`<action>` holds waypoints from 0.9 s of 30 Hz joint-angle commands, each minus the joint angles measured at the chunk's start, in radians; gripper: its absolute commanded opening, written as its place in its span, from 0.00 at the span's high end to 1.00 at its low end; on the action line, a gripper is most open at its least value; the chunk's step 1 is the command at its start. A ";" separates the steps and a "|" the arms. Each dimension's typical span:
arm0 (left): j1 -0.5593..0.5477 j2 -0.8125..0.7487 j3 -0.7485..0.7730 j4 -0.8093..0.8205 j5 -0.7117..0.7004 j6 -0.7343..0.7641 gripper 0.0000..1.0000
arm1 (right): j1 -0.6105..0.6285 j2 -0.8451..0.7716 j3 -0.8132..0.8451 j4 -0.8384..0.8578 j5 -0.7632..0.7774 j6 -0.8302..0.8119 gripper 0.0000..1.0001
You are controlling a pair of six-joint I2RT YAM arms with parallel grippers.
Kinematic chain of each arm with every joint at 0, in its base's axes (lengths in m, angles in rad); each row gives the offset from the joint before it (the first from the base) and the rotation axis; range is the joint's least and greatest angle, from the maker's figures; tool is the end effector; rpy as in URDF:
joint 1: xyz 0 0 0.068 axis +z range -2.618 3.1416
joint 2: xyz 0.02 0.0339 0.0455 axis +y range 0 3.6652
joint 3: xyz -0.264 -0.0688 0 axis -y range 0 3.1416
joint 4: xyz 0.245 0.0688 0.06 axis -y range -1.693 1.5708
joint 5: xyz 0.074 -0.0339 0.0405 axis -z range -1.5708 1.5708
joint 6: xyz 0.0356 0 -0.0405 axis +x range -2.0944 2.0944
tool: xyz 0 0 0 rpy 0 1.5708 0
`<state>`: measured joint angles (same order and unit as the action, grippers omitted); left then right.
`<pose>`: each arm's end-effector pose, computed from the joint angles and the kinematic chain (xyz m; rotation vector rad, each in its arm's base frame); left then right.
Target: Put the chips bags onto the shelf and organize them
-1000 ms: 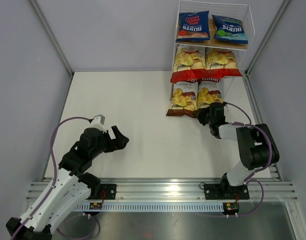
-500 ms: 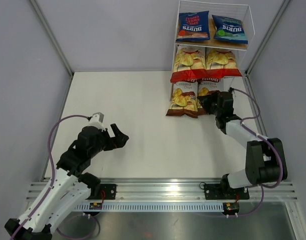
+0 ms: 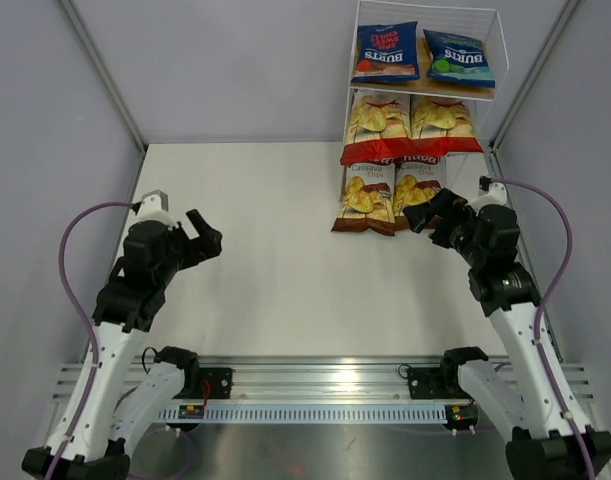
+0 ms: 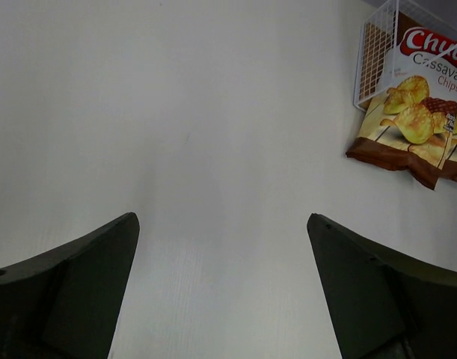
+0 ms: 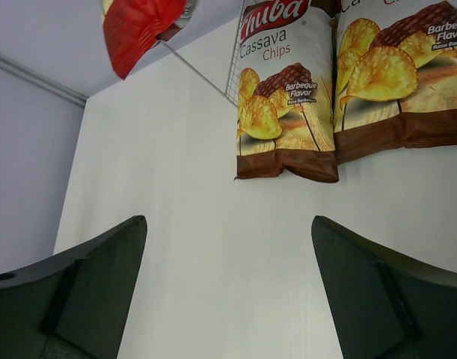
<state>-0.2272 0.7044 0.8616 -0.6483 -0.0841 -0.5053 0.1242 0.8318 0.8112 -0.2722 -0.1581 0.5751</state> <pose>0.1448 -0.0304 0.3304 -0.3402 2.0522 -0.3646 0.1907 0.0295 0.3321 0.3165 1.8815 0.6265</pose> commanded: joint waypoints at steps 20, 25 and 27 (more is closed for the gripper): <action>0.006 -0.479 -0.194 0.125 -0.143 0.321 0.01 | 0.002 -0.384 0.145 -0.444 0.109 -0.241 0.01; 0.018 -0.502 -0.213 0.114 -0.151 0.318 0.01 | 0.002 -0.450 0.068 -0.372 0.108 -0.199 0.00; 0.020 -0.508 -0.220 0.124 -0.140 0.317 0.01 | 0.002 -0.465 0.063 -0.361 0.098 -0.182 0.01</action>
<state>-0.2192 0.2222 0.6594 -0.5797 -0.2146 -0.2054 0.1242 0.4076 0.8879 -0.7120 -0.0685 0.3649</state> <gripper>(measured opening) 0.988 0.993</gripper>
